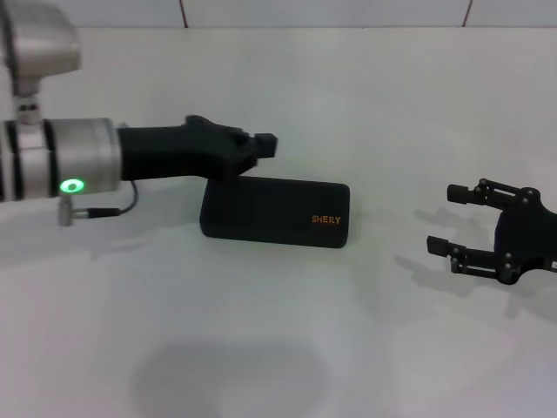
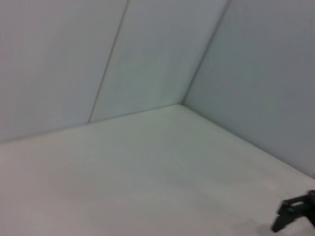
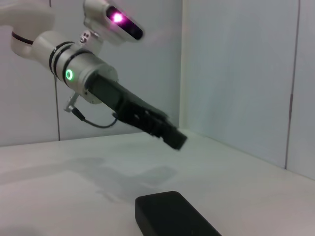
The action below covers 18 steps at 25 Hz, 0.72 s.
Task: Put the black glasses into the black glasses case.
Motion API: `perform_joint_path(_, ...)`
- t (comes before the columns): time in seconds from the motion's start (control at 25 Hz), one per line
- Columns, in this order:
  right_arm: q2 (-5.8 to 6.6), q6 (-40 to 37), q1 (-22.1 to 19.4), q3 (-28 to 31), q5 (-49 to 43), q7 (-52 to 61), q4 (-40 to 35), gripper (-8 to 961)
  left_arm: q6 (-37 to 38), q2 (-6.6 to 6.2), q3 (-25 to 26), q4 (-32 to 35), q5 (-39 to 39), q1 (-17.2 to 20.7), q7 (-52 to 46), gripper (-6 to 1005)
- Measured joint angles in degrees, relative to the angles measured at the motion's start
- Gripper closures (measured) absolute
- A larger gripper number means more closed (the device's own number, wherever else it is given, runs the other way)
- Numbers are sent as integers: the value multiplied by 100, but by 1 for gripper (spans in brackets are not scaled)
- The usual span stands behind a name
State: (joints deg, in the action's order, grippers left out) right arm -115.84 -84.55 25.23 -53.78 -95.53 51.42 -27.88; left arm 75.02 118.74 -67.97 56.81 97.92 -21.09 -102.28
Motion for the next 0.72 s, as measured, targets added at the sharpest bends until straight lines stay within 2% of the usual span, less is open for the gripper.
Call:
perform_joint_path(0.16,0,-47,0,23,0,76,44,202,723,30,735,-96,-9,71,1232,983)
perform_joint_path(0.24,-2,-74,-8,12,0,79,58,202,958,51,910,-157,-9,165,1859,983)
perform_joint_path(0.36,-6,-83,-19,-19,0,80,58,202,1059,70,898,-258,37,316,2537,983)
perform_joint_path(0.72,-8,-241,-29,-36,-20,132,57,202,1156,74,929,-491,41,449,2701,982)
